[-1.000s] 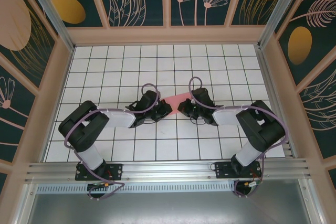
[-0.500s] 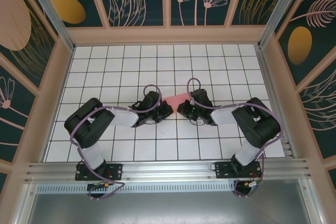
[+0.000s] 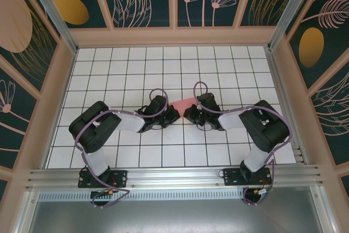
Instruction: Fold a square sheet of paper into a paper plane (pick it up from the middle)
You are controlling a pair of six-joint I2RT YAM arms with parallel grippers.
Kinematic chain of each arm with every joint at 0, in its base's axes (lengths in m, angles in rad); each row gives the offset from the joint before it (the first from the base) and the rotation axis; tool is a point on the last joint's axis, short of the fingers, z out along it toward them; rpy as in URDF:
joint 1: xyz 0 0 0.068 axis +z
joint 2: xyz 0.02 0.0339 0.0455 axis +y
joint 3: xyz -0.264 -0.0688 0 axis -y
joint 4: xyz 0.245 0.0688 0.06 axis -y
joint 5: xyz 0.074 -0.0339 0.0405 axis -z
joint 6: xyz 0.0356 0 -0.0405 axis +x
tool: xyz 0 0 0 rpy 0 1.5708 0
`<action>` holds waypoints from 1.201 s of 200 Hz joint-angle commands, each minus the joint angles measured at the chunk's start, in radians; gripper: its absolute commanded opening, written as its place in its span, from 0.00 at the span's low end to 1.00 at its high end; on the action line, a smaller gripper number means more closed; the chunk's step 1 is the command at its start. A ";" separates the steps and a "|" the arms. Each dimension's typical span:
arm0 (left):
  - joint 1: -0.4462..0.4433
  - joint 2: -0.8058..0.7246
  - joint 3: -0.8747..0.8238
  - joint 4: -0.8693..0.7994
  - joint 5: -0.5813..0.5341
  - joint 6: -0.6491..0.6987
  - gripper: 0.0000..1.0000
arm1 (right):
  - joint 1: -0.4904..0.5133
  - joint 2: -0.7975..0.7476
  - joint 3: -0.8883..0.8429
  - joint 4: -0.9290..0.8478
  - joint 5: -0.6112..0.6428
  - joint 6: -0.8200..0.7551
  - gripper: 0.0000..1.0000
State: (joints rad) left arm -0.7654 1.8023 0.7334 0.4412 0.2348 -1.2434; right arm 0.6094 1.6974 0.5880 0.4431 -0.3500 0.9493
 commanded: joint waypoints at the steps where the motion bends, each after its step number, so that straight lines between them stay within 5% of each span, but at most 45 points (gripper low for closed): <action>1: -0.006 0.025 0.022 -0.025 -0.016 -0.015 0.00 | -0.004 0.025 0.001 0.021 -0.017 -0.003 0.00; 71: -0.006 0.041 0.035 0.013 0.007 -0.010 0.00 | -0.004 0.028 -0.002 0.011 -0.015 -0.006 0.00; 177: -0.007 0.045 0.020 -0.168 -0.085 -0.066 0.00 | -0.011 0.014 -0.016 0.006 0.002 -0.007 0.00; 240: -0.006 0.034 -0.035 -0.177 -0.091 -0.118 0.00 | -0.120 -0.029 -0.095 0.030 0.011 -0.029 0.00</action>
State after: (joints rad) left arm -0.7715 1.8294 0.7528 0.3939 0.1814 -1.3224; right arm 0.5598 1.6978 0.5480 0.4904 -0.3767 0.9485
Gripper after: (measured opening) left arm 0.069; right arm 0.066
